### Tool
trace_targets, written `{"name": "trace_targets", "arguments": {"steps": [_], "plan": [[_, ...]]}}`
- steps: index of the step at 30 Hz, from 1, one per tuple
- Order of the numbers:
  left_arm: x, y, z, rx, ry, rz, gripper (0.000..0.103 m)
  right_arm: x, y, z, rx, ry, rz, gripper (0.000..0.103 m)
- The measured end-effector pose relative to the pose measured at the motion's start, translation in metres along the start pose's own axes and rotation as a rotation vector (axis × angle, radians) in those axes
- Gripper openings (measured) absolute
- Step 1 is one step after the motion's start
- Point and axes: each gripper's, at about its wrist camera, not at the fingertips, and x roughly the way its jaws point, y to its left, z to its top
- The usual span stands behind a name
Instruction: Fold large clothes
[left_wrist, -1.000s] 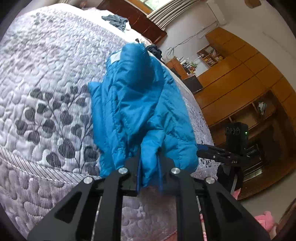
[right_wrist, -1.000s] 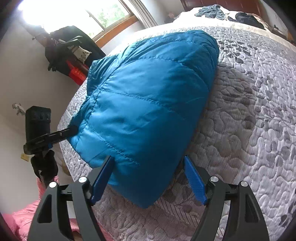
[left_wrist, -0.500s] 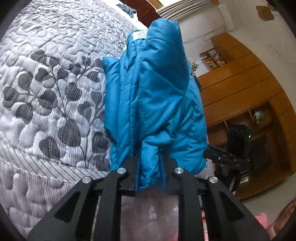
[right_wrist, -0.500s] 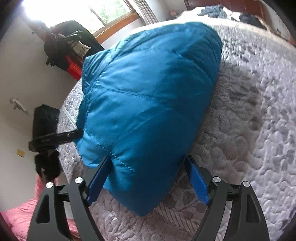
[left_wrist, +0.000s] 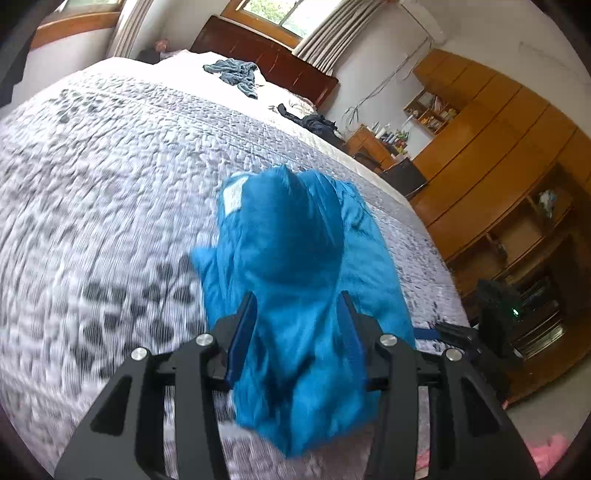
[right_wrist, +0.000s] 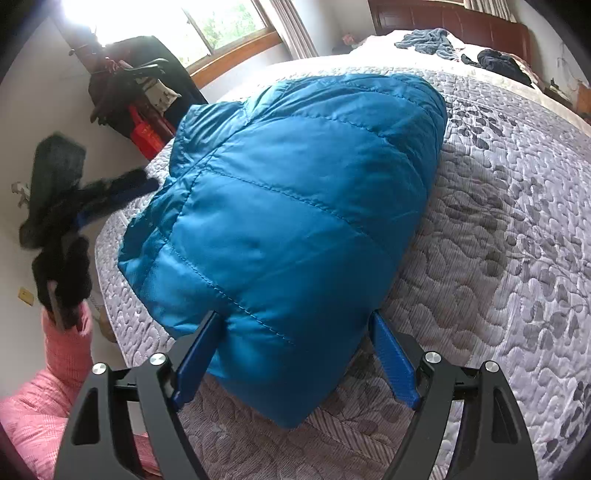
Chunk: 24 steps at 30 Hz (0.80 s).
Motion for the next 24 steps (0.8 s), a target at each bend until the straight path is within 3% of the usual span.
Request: {"name": "trace_targets", "arguments": {"steps": [5,13,18,24], "plan": [[0.02,0.002,0.031,0.005,0.013,0.045,0.047,-0.001,-0.002,0.0,-0.001,0.003,0.0,0.082],[0.04,0.002,0.057,0.0,0.043,0.029,0.048,0.003,-0.002,0.004,-0.012,0.007,-0.006,0.083],[0.048,0.009,0.066,-0.014,0.061,0.04,0.029,0.004,-0.004,0.007,-0.012,0.008,-0.002,0.084],[0.057,0.027,0.061,-0.038,0.082,0.012,0.024,0.005,-0.004,0.007,-0.016,0.005,0.002,0.085]]}}
